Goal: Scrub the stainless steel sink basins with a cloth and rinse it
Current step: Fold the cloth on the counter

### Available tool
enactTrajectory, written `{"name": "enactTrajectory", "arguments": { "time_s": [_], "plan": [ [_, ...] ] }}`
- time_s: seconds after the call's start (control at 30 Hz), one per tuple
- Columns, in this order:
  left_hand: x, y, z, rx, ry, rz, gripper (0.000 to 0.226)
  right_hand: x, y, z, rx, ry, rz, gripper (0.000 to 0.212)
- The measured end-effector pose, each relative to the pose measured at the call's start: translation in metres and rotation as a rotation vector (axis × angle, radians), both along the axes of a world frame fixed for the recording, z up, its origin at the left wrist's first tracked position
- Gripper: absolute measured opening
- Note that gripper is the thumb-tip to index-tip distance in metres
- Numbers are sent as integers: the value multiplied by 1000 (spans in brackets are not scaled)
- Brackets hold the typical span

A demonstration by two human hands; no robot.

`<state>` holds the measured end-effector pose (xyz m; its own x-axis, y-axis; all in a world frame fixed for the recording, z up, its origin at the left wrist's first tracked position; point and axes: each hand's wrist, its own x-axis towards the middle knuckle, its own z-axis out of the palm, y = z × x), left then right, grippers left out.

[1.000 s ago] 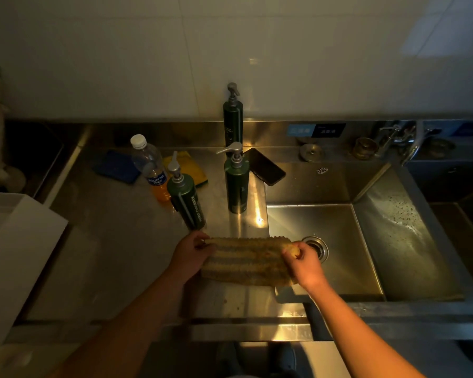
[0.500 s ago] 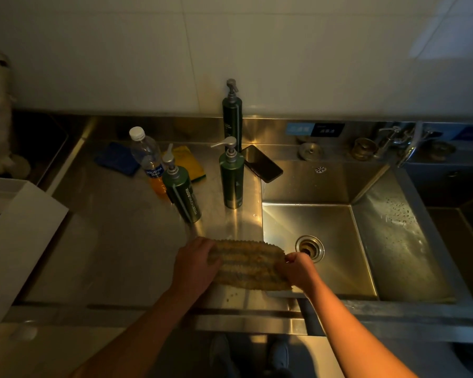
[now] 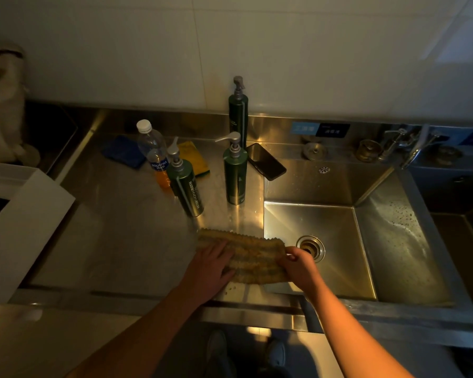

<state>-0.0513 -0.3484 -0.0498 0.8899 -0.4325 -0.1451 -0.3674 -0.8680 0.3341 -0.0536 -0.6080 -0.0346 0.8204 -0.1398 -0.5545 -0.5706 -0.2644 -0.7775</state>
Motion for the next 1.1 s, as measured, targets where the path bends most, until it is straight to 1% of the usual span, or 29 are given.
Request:
{"name": "enactTrajectory", "arguments": {
  "time_s": [0.07,0.17,0.27,0.4,0.47,0.53,0.63,0.67,0.73,0.8,0.83,0.87,0.9,0.93,0.97,1.03,1.1],
  "plan": [
    [1,1,0,-7,6,0,71,2,3,5,67,-26,-61,23],
    [2,9,1,-17,-42,39,63,6,6,14,158,-16,-153,33],
    [2,27,0,-57,-100,80,60,3,8,22,236,-5,-205,27],
    [4,46,2,-215,-35,146,50,-7,14,17,224,26,-254,19],
    [6,50,3,-219,-61,123,47,-10,19,18,236,11,-280,18],
    [9,55,3,-215,-85,116,48,-9,27,21,258,-38,-280,18],
    [14,66,2,-298,-43,194,37,3,49,29,222,-90,-200,16],
    [16,70,4,-329,-12,226,32,8,58,34,243,-94,-172,16],
    [19,77,9,-362,11,271,25,18,83,42,403,-51,-188,17],
    [21,80,12,-383,18,299,18,24,106,45,416,-58,-166,21],
    [22,81,14,-393,32,315,14,25,117,44,372,-76,-129,22],
    [23,81,15,-402,52,338,14,24,126,44,400,-68,-125,20],
    [23,81,15,-415,80,367,16,22,133,40,364,-62,-90,16],
    [23,80,15,-432,112,397,19,20,138,34,376,-62,-67,18],
    [23,80,14,-452,144,425,23,16,139,27,328,-72,-36,26],
    [23,80,14,-475,200,462,26,8,138,23,152,-121,-11,33],
    [23,79,13,-463,219,481,24,3,130,22,-16,-174,-97,25]
  ]
}}
